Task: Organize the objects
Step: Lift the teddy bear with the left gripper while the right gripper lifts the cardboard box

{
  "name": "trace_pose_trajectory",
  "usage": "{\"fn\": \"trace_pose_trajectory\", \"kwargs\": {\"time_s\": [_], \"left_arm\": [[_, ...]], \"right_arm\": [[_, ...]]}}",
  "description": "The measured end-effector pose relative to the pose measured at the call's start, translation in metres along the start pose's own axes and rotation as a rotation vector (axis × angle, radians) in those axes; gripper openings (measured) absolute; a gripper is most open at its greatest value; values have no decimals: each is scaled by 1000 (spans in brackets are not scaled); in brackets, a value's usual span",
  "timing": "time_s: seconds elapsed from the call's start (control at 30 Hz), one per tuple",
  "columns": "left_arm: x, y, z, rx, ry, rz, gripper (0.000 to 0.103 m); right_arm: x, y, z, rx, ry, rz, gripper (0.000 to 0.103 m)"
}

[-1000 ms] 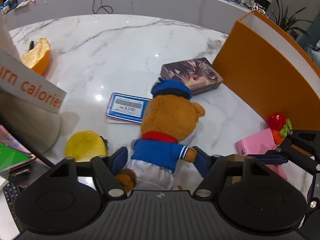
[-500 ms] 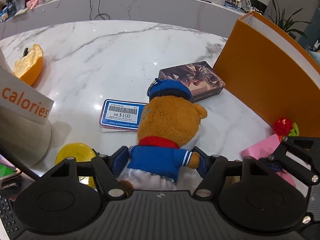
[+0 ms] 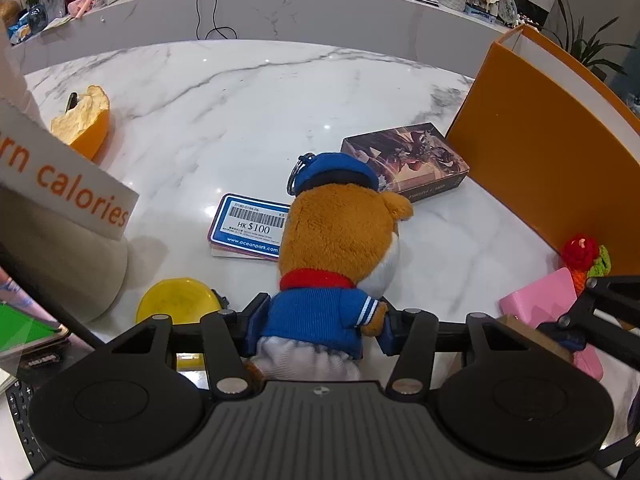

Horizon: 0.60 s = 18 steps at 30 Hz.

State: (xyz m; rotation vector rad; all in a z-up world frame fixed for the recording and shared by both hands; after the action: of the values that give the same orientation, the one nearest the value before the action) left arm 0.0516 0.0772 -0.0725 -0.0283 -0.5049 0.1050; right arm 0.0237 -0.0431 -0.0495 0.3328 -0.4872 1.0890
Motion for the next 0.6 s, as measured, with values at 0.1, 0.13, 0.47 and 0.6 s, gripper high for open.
{"fn": "trace_pose_trajectory", "kwargs": {"time_s": [0.1,0.13,0.47,0.6], "left_arm": [[0,0,5,1,-7,4,60],[1,-1,7,0,-13,4,60],[3,1,20,15,-51,17,58],[3,3,32,22,-86,28,56]], "right_arm": [[2,-1,5,-2,-13,-6,61],[3,-3,5,-3,-16,-10,61],[17,-14,27,-25,-92,-57,61],[22,-22,41,-44,-140,-81,61]]}}
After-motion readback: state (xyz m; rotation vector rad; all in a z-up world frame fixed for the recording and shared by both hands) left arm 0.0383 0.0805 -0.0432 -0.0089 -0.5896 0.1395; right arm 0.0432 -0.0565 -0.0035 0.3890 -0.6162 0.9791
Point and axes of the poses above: each gripper's, at about its wrist camera, not at the fingertips, and z roughly against the way its jaws point, y to its left, x to its top, the point moved 5 cm from there along -z, roughly the way its jaws point, and after that the axes turned 2 degrees about x, right-handed, at the moved point
